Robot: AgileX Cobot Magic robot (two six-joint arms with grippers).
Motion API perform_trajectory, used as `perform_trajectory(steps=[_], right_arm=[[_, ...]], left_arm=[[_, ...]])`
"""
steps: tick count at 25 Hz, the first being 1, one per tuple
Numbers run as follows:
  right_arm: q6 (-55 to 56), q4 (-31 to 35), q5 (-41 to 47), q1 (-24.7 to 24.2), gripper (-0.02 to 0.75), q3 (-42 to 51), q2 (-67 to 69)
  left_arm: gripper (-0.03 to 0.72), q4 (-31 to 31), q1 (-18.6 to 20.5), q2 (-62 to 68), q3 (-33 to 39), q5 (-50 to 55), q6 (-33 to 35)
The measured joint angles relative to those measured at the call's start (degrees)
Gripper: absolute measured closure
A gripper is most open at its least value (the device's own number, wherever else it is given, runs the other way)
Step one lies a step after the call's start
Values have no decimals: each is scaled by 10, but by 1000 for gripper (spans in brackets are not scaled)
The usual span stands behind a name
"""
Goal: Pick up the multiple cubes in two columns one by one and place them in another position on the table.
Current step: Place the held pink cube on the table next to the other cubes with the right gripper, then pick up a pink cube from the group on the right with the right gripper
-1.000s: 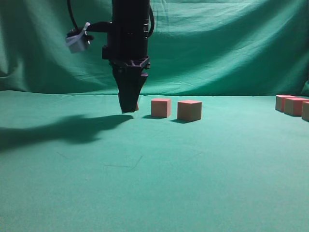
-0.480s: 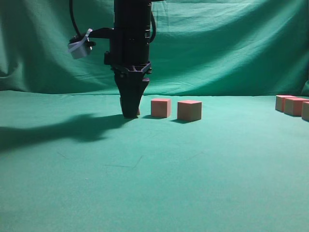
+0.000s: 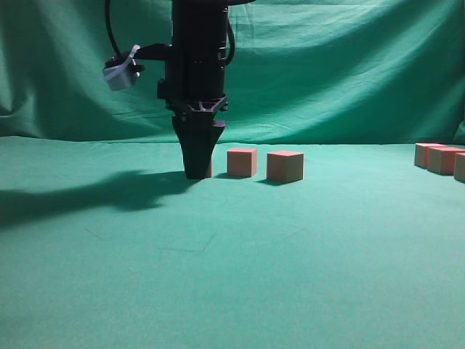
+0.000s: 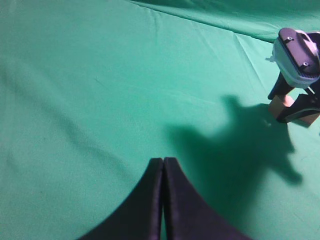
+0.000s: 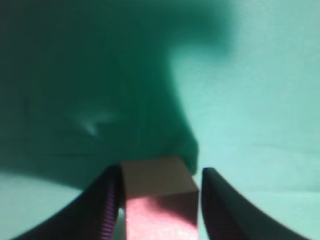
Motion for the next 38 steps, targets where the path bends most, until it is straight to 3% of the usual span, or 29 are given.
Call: perform_trajectory(steps=[6, 11, 12, 24, 25, 27, 28, 30, 31, 33, 34, 38], right_arm=[[64, -6, -8, -1, 130, -2, -2], [72, -1, -2, -1, 135, -1, -7], [72, -1, 1, -1, 94, -1, -8], [76, 4, 7, -1, 109, 0, -119], [77, 11, 8, -1, 165, 0, -133], [84, 28, 9, -1, 169, 0, -167], [95, 37, 10, -1, 227, 0, -185], [123, 58, 12, -1, 227, 0, -216], [146, 69, 14, -1, 285, 0, -232], [209, 84, 16, -1, 285, 0, -260], [248, 85, 17, -1, 328, 0, -276], [366, 51, 22, -1, 332, 0, -337]], left_arm=[[688, 0, 0, 0, 0, 0, 0], [688, 0, 0, 0, 0, 0, 0], [688, 0, 0, 0, 0, 0, 0], [688, 0, 0, 0, 0, 0, 0], [688, 0, 0, 0, 0, 0, 0], [688, 0, 0, 0, 0, 0, 0], [688, 0, 0, 0, 0, 0, 0], [688, 0, 0, 0, 0, 0, 0], [688, 0, 0, 0, 0, 0, 0], [688, 0, 0, 0, 0, 0, 0], [688, 0, 0, 0, 0, 0, 0], [688, 0, 0, 0, 0, 0, 0]])
